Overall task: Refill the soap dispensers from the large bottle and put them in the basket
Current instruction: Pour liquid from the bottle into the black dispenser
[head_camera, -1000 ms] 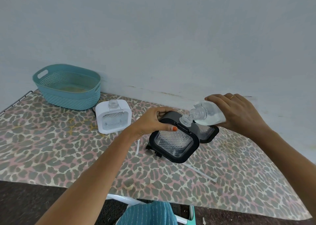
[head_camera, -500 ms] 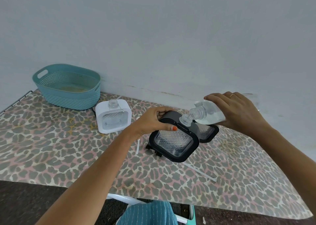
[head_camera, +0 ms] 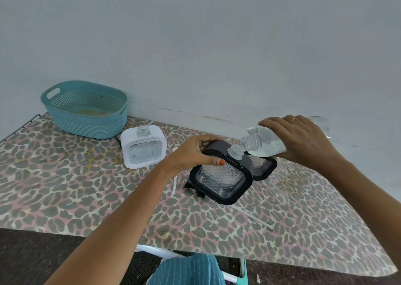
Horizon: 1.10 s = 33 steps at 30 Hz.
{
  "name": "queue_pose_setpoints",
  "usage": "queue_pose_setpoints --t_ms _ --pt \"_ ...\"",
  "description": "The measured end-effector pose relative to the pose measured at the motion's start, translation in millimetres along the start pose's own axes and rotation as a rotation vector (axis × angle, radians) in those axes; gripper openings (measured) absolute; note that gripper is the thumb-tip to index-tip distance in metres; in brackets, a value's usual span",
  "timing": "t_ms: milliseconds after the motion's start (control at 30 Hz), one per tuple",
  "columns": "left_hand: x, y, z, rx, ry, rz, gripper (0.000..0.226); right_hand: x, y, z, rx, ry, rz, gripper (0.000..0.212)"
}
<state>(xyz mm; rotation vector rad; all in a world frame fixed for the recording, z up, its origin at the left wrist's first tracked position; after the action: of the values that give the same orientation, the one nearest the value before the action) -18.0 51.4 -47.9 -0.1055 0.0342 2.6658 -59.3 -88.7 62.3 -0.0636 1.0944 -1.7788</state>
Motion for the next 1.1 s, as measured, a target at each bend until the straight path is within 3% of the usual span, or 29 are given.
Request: queue_pose_setpoints --t_ms 1100 --pt "1.1 1.0 1.9 0.014 0.018 0.006 0.045 -4.1 -4.4 -0.4 0.005 -0.019 -0.003 0.083"
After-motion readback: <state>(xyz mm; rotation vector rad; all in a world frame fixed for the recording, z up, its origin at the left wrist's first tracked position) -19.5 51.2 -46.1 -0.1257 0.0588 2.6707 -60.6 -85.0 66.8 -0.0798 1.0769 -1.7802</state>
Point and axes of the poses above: each hand's wrist, its own x-axis away from the middle knuckle, its own y-axis out of the palm, z = x × y, the point moved 9 cm from there along -x, towards the middle knuckle, and after that the axes turned 7 degrees about x, right-handed, at the moved point
